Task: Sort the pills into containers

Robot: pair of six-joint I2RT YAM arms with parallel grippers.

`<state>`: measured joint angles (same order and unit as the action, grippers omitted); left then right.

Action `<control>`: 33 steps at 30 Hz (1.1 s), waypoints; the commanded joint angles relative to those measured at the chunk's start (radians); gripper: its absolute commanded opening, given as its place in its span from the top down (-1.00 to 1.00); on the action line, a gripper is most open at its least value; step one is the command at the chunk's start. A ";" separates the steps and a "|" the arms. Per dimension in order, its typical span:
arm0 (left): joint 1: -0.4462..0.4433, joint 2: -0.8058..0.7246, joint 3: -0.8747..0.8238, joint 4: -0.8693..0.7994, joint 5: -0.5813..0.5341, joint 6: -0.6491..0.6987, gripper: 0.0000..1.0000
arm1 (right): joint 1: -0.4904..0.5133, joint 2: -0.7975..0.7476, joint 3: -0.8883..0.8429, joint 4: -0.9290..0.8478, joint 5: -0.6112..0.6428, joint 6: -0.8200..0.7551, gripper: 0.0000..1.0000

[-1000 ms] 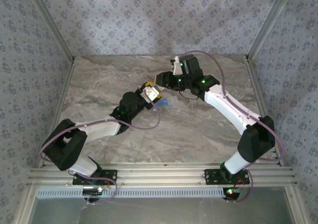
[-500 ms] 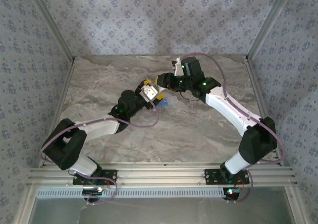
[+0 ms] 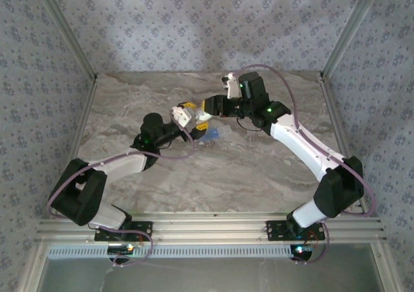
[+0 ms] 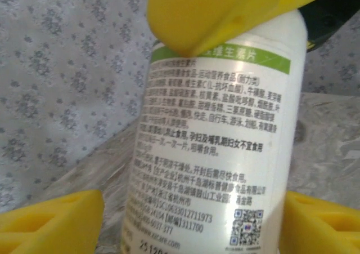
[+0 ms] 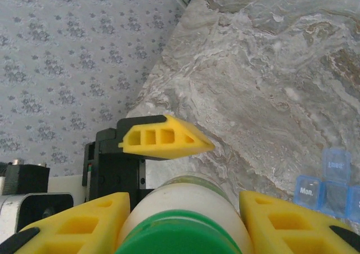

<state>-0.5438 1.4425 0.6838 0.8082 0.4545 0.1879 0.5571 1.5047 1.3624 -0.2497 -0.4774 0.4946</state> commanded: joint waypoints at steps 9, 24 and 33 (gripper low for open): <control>0.000 -0.005 0.032 0.013 0.120 -0.036 -0.46 | 0.037 -0.031 0.050 0.006 -0.006 -0.078 0.52; -0.009 -0.013 0.031 0.042 0.106 -0.046 0.07 | 0.052 -0.029 0.048 -0.005 -0.011 -0.089 0.52; -0.009 0.000 0.025 0.034 0.098 -0.058 0.80 | 0.039 -0.066 0.071 -0.035 0.073 -0.024 -0.12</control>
<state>-0.5453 1.4425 0.6861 0.8131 0.5377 0.1444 0.5983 1.4891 1.3849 -0.2821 -0.4561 0.4347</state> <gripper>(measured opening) 0.510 0.545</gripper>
